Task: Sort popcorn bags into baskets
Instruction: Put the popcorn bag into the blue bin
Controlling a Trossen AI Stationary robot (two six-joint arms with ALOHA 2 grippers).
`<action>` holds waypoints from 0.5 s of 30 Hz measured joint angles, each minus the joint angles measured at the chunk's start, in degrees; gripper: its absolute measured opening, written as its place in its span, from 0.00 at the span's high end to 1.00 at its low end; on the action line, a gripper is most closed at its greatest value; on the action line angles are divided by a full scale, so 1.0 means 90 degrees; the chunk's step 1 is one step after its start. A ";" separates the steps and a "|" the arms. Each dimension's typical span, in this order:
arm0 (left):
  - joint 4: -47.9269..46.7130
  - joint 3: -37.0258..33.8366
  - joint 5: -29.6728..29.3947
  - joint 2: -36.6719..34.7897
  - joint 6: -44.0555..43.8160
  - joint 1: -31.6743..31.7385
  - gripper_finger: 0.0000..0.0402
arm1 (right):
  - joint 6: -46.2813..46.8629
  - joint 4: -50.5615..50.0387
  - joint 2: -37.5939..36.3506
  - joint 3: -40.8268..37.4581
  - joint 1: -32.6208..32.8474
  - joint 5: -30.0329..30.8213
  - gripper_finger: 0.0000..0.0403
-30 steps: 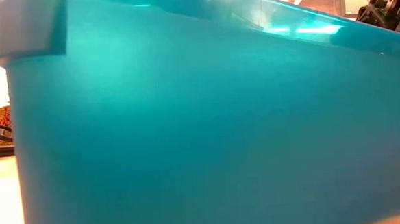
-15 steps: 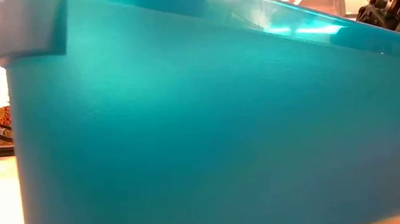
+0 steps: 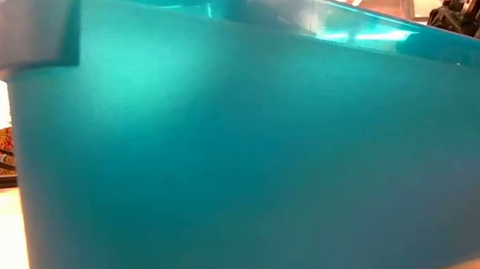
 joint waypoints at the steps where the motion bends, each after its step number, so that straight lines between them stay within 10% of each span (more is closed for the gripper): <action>1: -0.0022 0.0000 0.0025 0.0045 0.0007 0.0000 1.00 | 0.0000 0.0000 -0.0002 0.0000 0.0000 0.0002 0.52; 15: -0.0460 0.0005 0.0218 0.0149 0.1038 0.0034 0.95 | 0.0001 0.0002 0.0010 0.0000 0.0000 0.0004 0.51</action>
